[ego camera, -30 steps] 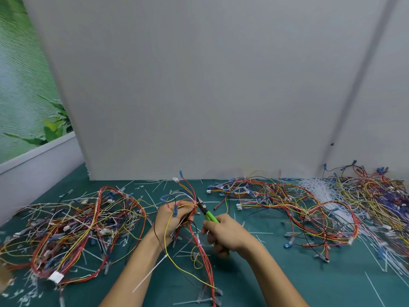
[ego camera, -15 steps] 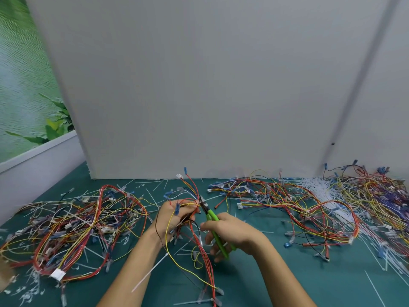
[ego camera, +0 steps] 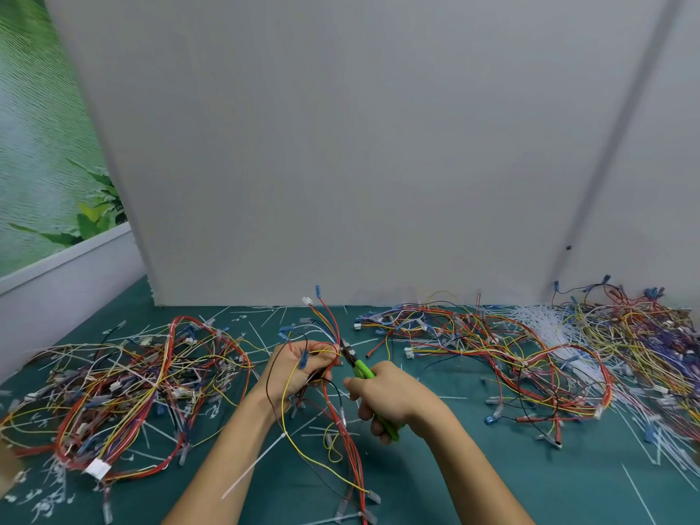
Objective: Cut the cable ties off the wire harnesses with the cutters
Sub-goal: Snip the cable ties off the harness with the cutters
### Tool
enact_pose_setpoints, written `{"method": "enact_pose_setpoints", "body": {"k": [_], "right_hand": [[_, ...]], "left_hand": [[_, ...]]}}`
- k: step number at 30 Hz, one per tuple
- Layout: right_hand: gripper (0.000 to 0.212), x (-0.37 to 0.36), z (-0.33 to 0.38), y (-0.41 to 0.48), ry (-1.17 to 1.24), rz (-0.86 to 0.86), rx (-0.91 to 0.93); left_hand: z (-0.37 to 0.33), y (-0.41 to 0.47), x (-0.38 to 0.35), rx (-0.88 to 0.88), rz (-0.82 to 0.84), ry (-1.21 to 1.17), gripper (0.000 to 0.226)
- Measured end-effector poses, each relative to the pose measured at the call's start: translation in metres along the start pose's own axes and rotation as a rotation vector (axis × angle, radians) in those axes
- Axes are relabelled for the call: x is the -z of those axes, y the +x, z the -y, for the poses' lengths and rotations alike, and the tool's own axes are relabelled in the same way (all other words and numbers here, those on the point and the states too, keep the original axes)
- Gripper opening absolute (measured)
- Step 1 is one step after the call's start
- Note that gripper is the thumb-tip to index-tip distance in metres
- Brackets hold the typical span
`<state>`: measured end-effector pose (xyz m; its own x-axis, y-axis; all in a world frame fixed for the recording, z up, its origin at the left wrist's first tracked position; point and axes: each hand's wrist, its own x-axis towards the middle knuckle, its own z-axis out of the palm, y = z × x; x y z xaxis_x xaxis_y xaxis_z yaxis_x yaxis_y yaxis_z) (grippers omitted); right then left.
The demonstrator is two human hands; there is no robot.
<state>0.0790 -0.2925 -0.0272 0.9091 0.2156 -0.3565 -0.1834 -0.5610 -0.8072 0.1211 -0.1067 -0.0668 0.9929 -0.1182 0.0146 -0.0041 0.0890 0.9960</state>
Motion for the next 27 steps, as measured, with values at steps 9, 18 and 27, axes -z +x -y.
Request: {"method": "enact_pose_setpoints", "body": {"k": [9,18,27], "right_hand": [[0.033,0.004,0.002,-0.004,0.116,0.112,-0.009],[0.039,0.002,0.000,-0.004,0.123,0.126,-0.008],[0.025,-0.004,-0.001,0.000,0.032,0.004,0.034]], "left_hand": [[0.001,0.001,0.003,-0.001,0.030,-0.017,0.009],[0.003,0.003,0.005,0.007,0.049,-0.012,0.009],[0.003,0.004,0.008,0.011,0.069,-0.004,0.009]]}}
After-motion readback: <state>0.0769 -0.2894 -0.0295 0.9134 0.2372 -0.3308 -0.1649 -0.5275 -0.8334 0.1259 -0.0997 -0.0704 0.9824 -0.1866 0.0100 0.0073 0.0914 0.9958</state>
